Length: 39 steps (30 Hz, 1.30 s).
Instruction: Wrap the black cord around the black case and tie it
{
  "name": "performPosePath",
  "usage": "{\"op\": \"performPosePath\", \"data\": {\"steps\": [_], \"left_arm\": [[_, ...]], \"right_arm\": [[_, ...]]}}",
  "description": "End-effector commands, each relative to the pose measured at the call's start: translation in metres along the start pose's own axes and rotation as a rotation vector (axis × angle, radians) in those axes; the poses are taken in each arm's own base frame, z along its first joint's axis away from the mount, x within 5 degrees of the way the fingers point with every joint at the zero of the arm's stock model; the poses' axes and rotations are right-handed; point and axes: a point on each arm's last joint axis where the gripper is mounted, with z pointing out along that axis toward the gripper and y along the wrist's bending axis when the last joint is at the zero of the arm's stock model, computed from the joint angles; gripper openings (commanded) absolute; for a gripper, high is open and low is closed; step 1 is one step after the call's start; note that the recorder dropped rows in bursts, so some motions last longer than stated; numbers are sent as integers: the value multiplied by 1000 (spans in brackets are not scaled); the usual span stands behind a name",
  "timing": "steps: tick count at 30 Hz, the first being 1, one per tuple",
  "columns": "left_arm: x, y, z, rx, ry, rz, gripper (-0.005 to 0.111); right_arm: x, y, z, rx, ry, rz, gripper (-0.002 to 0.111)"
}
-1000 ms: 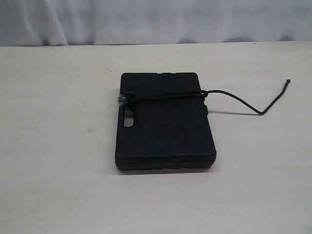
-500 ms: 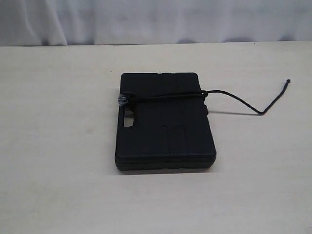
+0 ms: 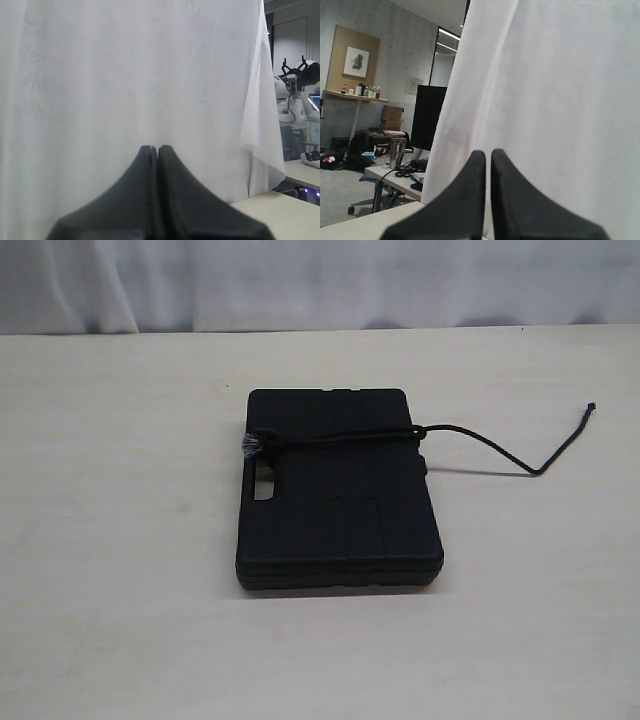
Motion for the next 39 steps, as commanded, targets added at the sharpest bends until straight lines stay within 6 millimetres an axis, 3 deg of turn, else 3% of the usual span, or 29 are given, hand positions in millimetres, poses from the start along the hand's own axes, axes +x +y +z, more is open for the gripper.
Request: {"op": "performPosePath", "data": {"steps": [1,13,28,39], "left_arm": [[0,0,-1,-2,-4,-7,0],[1,1,-1,-12,-2,16,0],[-1,17,-5,-393,71,506,0],[-12,7,-27,-463,-40,575,0]], "right_arm": [[1,0,-1,4,-2,-19,4],[1,0,-1,4,-2,-19,4],[1,0,-1,4,-2,-19,4],[1,0,-1,4,-2,-19,4]]}}
